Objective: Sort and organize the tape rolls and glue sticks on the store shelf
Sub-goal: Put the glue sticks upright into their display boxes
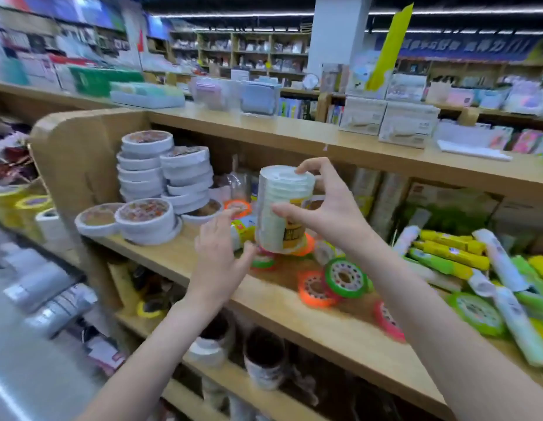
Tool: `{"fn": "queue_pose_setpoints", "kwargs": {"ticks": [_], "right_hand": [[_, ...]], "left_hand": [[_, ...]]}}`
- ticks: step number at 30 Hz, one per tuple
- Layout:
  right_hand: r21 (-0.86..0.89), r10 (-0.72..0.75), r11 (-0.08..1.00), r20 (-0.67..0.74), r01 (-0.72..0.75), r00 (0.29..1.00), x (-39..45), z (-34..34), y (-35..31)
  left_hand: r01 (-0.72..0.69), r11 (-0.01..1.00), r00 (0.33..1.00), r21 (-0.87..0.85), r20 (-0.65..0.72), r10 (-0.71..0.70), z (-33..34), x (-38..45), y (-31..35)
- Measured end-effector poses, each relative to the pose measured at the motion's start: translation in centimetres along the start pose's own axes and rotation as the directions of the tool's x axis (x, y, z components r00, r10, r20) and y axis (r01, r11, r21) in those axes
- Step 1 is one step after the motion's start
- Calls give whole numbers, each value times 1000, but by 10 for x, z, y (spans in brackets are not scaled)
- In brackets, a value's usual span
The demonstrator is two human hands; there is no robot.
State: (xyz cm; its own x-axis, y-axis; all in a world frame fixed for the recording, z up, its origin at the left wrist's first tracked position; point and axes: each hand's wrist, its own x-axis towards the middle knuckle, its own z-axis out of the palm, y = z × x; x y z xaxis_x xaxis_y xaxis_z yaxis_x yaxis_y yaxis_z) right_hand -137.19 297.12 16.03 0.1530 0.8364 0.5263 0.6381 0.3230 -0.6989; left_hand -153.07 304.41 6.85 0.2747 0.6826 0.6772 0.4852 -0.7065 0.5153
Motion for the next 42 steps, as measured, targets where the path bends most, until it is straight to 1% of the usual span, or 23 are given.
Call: {"fn": "queue_pose_setpoints", "kwargs": {"ticks": [2, 4, 6, 9, 11, 15, 18, 20, 22, 24, 26, 28, 29, 30, 31, 33, 34, 35, 36, 37, 39, 40, 42], "right_hand": [[14, 25, 1000, 44, -26, 999, 7, 23, 3], [49, 76, 995, 128, -83, 989, 9, 44, 7], [20, 99, 994, 204, -105, 974, 9, 66, 11], [-144, -27, 988, 221, 60, 975, 9, 96, 14], [-170, -92, 977, 226, 133, 970, 13, 109, 12], [-189, -106, 969, 260, 158, 960, 24, 114, 15], [-202, -90, 967, 308, 157, 947, 22, 101, 19], [-126, -50, 988, 259, 85, 965, 13, 83, 19], [-76, 21, 997, 197, -6, 980, 0, 57, 18], [-153, 44, 988, 140, -22, 989, -19, 25, 23], [-288, 45, 957, 56, -27, 997, -40, -10, 28], [-380, 70, 921, -54, -85, 996, -64, -43, 31], [-423, 93, 898, -88, -122, 992, -76, -58, 31], [-476, 127, 866, -88, -153, 988, -88, -69, 34], [-530, 197, 825, -52, -194, 979, -99, -77, 38], [-638, 398, 720, 58, -273, 915, -122, -78, 49], [-706, 447, 665, 114, -244, 887, -133, -74, 58], [-751, 452, 629, 144, -200, 880, -142, -70, 66], [-763, 414, 624, 141, -167, 899, -151, -68, 72], [-744, 376, 648, 127, -163, 918, -156, -68, 74], [-656, 299, 740, 121, -150, 946, -162, -74, 71], [-620, 262, 775, 136, -124, 955, -163, -77, 70], [-574, 209, 816, 170, -76, 963, -162, -83, 72]], "left_hand": [[90, 996, 996, 20, -15, -90, -11, 0, -23], [166, 986, 986, 28, -3, -166, -22, -5, -45], [217, 975, 976, 43, 4, -218, -29, -9, -63], [240, 970, 970, 34, 23, -240, -34, -10, -76], [231, 973, 972, 10, 44, -232, -34, -11, -79], [131, 989, 991, -64, 36, -129, -36, -18, -84], [64, 987, 995, -150, -64, -74, -38, -26, -81], [2, 983, 989, -182, -148, -30, -40, -31, -71], [-99, 977, 983, -189, -169, 67, -40, -33, -59], [-194, 961, 975, -198, -150, 166, -34, -31, -45], [-249, 941, 966, -228, -124, 226, -25, -28, -30], [-275, 923, 962, -271, -88, 260, -14, -24, -14], [-284, 916, 959, -285, -59, 279, -7, -23, -7], [-295, 910, 953, -291, -22, 302, 0, -22, 0], [-308, 904, 944, -295, 23, 329, 9, -21, 8], [-349, 896, 908, -276, 139, 396, 27, -20, 25], [-380, 894, 880, -238, 204, 428, 36, -21, 33], [-412, 891, 850, -190, 271, 451, 44, -22, 39], [-442, 885, 818, -147, 339, 465, 51, -25, 44], [-463, 878, 785, -122, 404, 470, 57, -26, 46], [-468, 874, 735, -132, 490, 468, 63, -26, 45], [-460, 873, 724, -160, 502, 473, 63, -25, 42], [-437, 871, 726, -224, 484, 489, 61, -23, 40]]}}
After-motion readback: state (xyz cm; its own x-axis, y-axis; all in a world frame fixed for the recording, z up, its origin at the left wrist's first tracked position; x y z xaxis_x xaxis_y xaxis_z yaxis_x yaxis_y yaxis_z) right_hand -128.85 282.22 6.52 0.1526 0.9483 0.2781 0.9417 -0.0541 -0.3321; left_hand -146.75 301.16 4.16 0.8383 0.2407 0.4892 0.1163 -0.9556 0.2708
